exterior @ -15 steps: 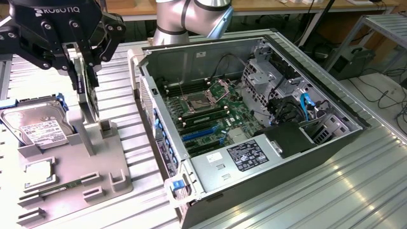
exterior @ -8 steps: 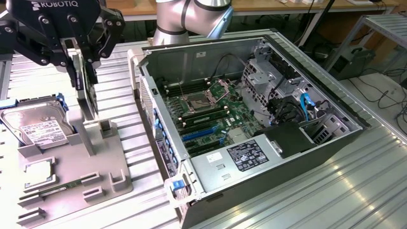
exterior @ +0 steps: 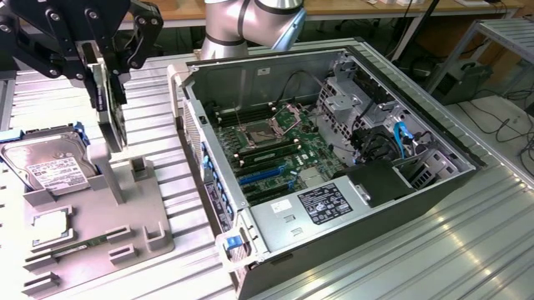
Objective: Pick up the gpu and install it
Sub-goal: 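Pick up the gpu and move the gpu toward the slot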
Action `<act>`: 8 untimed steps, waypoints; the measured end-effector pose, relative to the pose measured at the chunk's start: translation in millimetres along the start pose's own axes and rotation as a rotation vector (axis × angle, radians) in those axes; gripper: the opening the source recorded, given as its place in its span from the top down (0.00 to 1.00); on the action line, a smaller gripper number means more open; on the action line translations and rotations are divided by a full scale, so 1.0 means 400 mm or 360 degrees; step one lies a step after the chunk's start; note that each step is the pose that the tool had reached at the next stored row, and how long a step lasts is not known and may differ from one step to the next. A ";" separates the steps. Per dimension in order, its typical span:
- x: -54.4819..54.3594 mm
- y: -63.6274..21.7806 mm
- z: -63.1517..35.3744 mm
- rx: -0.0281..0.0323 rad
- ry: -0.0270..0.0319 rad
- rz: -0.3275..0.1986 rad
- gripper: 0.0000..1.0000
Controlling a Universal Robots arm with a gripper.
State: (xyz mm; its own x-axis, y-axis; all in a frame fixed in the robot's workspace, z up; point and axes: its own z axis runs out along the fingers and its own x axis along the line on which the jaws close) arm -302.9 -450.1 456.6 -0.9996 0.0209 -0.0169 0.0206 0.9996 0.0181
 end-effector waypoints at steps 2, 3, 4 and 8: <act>0.000 0.000 -0.005 0.00000 0.00000 0.0000 0.73; 0.000 0.000 -0.008 0.00001 0.00001 0.0000 0.73; 0.000 0.000 -0.009 0.00002 0.00001 0.0000 0.73; 0.000 0.000 -0.009 0.00000 0.00000 0.0000 0.73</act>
State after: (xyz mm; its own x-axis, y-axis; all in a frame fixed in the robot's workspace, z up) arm -302.9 -450.1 460.0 -0.9996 0.0208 -0.0169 0.0205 0.9996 0.0181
